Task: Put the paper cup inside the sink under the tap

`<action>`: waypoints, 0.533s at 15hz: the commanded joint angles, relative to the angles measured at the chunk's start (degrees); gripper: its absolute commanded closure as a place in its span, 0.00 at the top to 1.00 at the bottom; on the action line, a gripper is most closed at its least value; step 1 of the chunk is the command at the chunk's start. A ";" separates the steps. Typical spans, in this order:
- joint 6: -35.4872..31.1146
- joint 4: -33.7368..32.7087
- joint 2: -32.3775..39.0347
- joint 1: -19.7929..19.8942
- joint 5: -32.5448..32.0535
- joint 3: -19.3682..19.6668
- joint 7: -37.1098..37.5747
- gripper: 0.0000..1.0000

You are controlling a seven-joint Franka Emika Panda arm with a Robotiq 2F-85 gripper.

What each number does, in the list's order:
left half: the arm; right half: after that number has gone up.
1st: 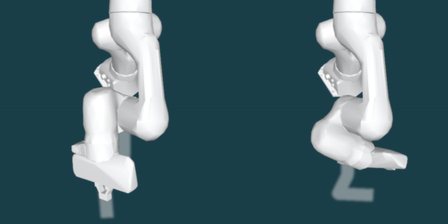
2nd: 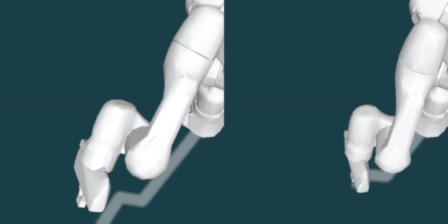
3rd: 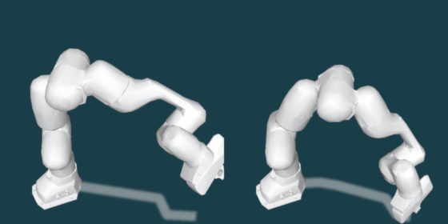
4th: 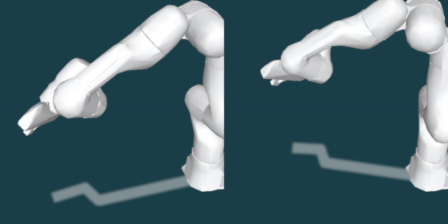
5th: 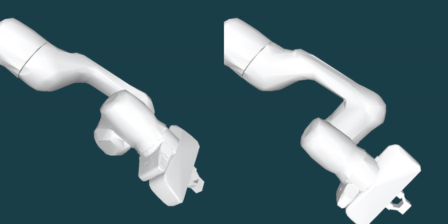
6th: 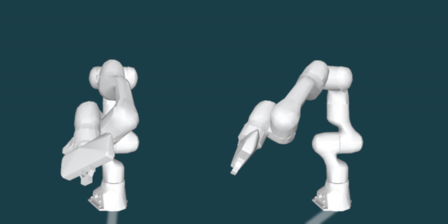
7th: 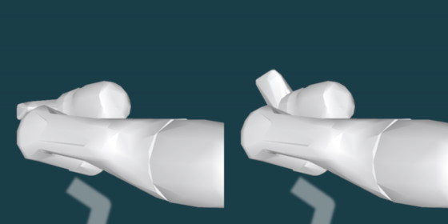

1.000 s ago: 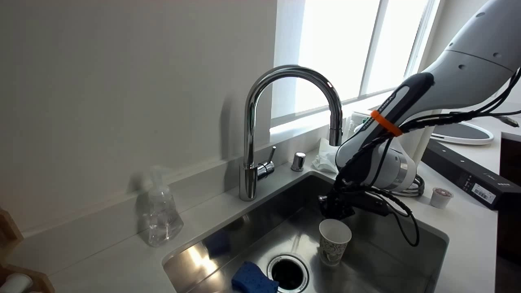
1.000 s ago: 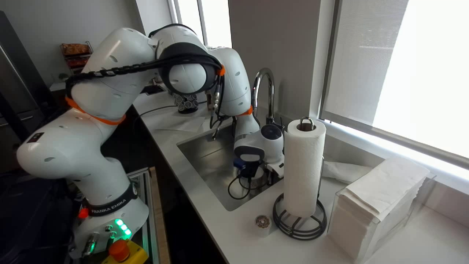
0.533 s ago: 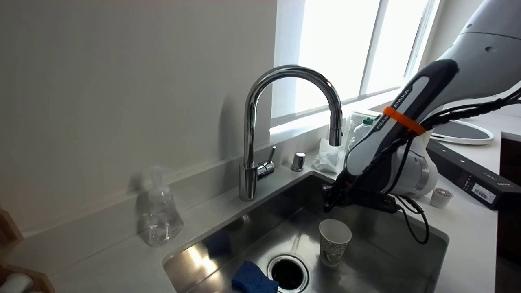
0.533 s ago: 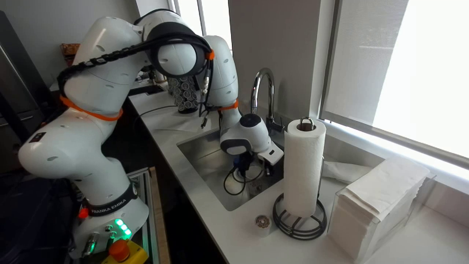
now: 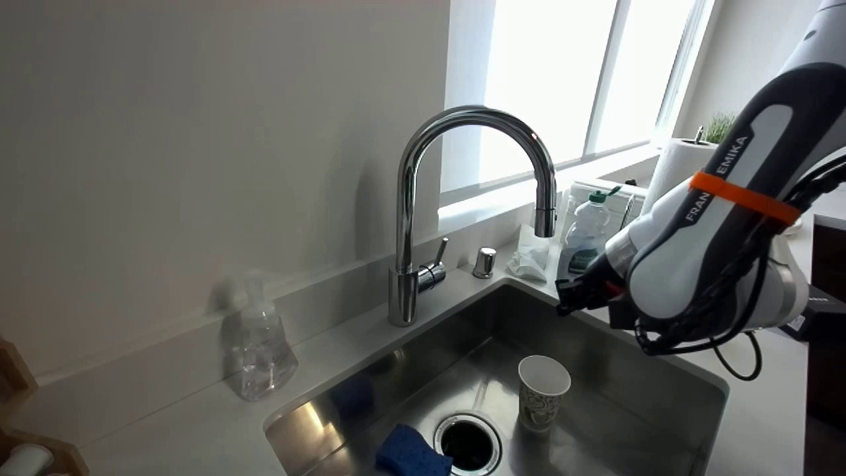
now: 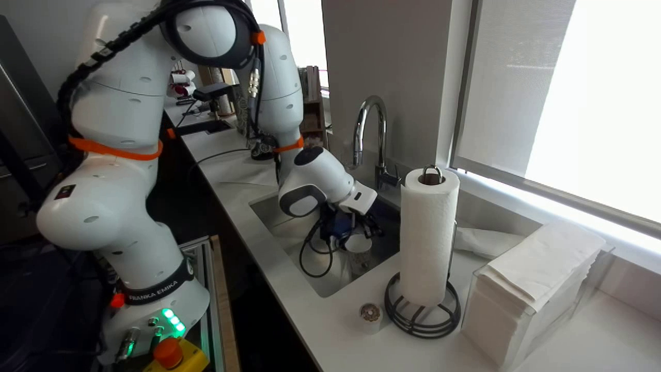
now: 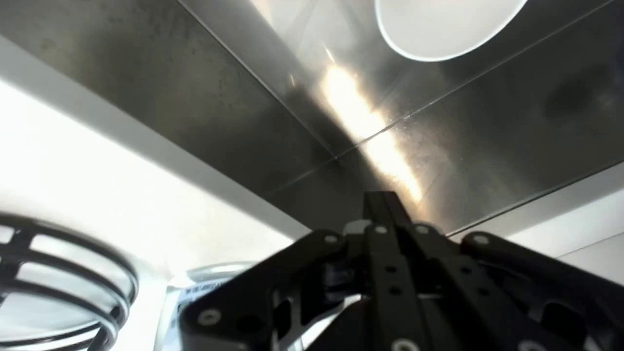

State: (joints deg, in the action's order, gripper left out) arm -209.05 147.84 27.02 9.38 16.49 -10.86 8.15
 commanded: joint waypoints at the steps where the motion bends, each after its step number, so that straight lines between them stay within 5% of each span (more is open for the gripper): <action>1: 1.39 10.72 -11.07 -3.58 -2.82 3.85 0.98 0.00; 3: 5.54 14.97 -16.75 -5.65 -3.09 6.57 -2.16 0.00; 5: 13.43 10.52 -17.49 -10.49 1.16 11.70 -8.60 0.00; 6: 17.63 10.38 -19.48 -9.78 4.67 11.05 -13.32 0.00; 8: 26.60 9.49 -22.31 -15.71 10.30 18.60 -22.70 0.00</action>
State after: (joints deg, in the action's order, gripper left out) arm -193.51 157.31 10.33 0.58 19.58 -0.13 -3.26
